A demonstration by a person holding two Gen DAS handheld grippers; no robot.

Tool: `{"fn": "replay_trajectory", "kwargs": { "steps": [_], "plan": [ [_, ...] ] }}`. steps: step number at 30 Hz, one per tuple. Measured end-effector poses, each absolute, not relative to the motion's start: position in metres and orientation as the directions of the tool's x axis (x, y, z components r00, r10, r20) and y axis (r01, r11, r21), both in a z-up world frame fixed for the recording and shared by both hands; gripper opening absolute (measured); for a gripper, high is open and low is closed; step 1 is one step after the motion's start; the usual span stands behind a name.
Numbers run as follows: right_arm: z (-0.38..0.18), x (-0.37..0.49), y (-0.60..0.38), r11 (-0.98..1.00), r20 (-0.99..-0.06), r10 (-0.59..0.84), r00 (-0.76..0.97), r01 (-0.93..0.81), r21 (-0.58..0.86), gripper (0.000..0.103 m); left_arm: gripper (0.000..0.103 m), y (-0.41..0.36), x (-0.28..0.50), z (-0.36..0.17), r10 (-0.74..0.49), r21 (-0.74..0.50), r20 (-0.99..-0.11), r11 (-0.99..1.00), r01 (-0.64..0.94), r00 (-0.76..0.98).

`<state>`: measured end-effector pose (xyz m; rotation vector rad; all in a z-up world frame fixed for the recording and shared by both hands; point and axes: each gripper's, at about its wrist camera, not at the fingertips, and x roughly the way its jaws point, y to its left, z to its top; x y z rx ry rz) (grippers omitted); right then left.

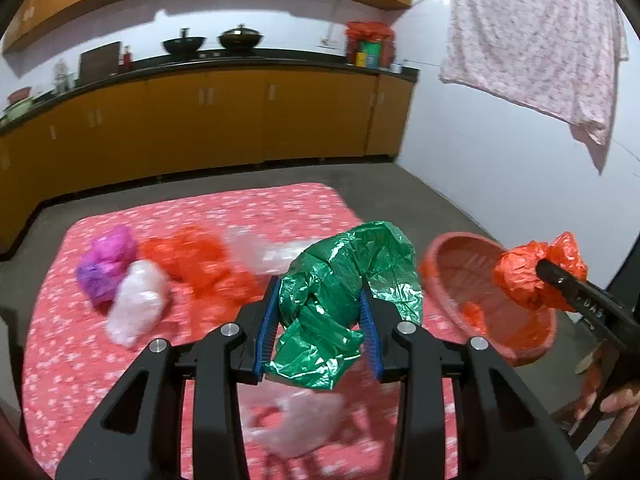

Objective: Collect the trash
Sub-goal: 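Carry the green and red bags over the orange basket and release both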

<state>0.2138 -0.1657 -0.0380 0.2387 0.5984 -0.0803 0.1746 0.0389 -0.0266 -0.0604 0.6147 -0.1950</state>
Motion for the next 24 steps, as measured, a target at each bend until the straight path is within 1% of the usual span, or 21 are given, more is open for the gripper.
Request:
{"fn": "replay_trajectory", "kwargs": {
  "steps": [14, 24],
  "plan": [
    [-0.041, 0.206, -0.233, 0.94, -0.544, -0.129, 0.829, 0.277, 0.198, 0.032, 0.037, -0.068, 0.208, -0.028, -0.378, -0.124, -0.568, 0.918, 0.378, 0.731],
    [-0.06, 0.215, -0.266, 0.914, -0.559, -0.154, 0.815, 0.333, 0.234, 0.032, 0.037, -0.121, 0.225, -0.031, -0.429, -0.1, -0.577, 0.882, 0.461, 0.695]
  ]
}}
